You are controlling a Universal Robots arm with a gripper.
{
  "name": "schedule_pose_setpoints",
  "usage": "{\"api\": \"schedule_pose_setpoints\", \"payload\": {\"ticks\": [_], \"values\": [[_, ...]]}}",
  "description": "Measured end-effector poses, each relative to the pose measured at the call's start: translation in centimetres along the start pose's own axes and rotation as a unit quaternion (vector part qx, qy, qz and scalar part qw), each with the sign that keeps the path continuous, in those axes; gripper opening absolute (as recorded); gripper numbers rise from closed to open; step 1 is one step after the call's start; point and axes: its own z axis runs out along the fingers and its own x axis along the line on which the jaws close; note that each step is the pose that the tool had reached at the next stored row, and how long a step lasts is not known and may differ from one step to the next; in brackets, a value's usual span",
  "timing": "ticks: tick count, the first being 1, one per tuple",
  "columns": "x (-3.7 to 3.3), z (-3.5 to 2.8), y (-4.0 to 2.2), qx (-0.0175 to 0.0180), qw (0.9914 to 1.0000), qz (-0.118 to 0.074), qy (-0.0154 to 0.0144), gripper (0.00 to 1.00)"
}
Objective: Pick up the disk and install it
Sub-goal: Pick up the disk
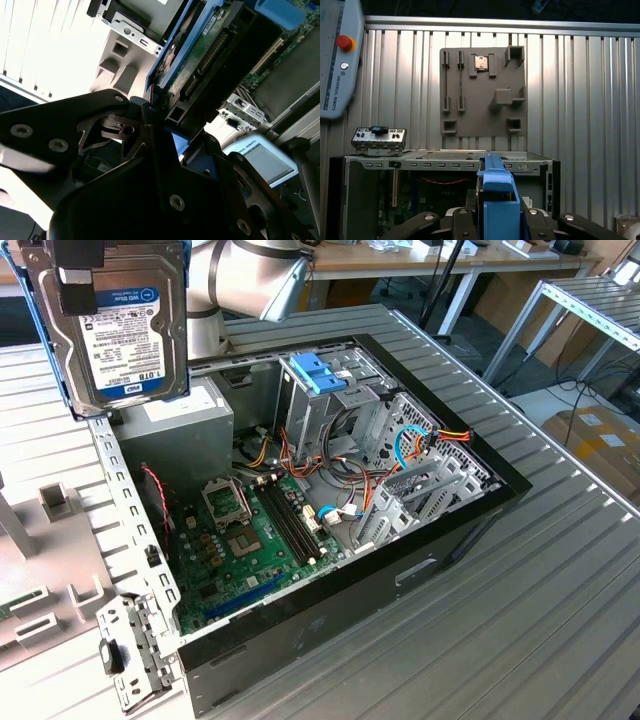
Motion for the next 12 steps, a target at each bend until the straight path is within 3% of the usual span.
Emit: {"api": "schedule_pose_setpoints", "payload": {"ticks": [12], "values": [[0.73, -0.02, -1.28, -0.0011, 1.00000, 0.000, 0.0000, 0.37]]}}
